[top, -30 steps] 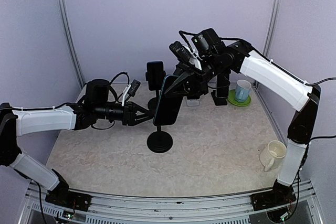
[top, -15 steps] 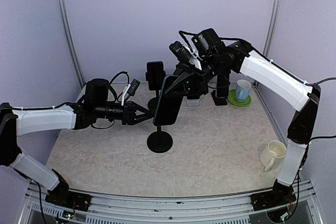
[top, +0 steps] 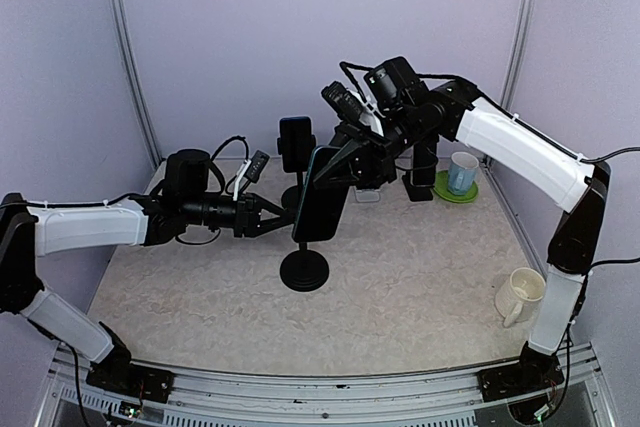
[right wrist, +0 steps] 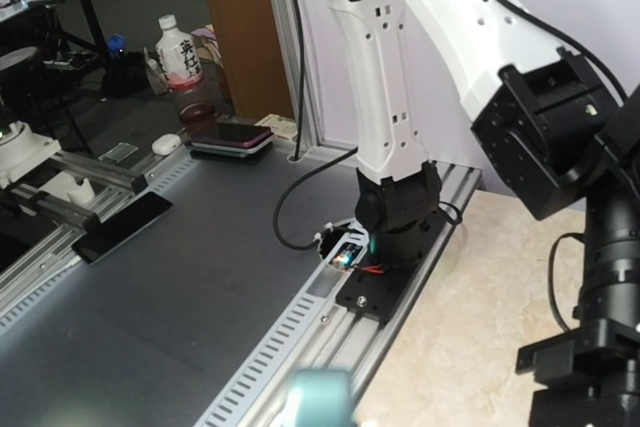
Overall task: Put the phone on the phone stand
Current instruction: Hold the phone stand at the center of the board.
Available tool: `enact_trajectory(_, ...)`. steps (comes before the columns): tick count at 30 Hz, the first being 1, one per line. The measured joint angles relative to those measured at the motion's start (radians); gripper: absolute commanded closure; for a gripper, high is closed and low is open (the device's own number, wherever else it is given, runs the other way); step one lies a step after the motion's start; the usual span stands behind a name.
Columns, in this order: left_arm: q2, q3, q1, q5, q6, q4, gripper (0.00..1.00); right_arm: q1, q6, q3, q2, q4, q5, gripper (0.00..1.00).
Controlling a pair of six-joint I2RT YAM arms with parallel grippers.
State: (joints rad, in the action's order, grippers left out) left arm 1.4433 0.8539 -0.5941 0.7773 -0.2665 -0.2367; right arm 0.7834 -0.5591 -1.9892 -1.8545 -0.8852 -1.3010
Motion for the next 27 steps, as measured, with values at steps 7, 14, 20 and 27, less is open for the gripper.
enact_trajectory(7, 0.004, 0.004, 0.003, 0.009, -0.003, 0.0, 0.8, 0.0, 0.0, 0.003, 0.0, 0.0, 0.0, 1.0)
enact_trajectory(14, 0.006, 0.006, 0.004, 0.027, -0.002, 0.001, 0.82, 0.005, -0.009, 0.0, -0.005, -0.015, 0.007, 1.0)
enact_trajectory(20, 0.006, 0.006, -0.007, 0.035, -0.002, 0.001, 0.83, 0.041, -0.04, -0.057, -0.071, -0.066, 0.029, 1.0)
enact_trajectory(27, -0.003, 0.011, -0.048, 0.035, -0.003, 0.018, 0.83, 0.065, -0.069, -0.097, -0.14, -0.115, 0.048, 1.0)
